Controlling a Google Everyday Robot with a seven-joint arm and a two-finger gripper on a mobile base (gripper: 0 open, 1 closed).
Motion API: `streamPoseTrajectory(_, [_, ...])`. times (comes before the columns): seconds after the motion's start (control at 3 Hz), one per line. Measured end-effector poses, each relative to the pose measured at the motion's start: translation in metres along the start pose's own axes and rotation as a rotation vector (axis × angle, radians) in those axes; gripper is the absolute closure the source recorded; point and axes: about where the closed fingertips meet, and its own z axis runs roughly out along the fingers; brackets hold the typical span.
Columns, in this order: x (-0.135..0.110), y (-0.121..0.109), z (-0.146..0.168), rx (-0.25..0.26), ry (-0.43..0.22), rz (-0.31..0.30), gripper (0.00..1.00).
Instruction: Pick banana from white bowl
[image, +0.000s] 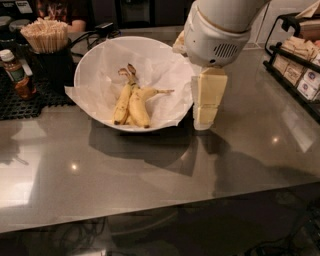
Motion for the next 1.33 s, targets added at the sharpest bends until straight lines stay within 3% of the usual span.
streamPoseTrajectory(0.33, [-0.002, -0.001, 0.002, -0.026, -0.078, -0.034, 0.00])
streamPoseTrajectory(0.67, [-0.023, -0.011, -0.009, -0.033, -0.142, -0.199, 0.00])
streamPoseTrajectory(1.0, [-0.052, -0.028, -0.012, -0.042, -0.174, -0.395, 0.00])
streamPoseTrajectory(1.33, [-0.089, -0.044, -0.004, -0.065, -0.247, -0.608, 0.00])
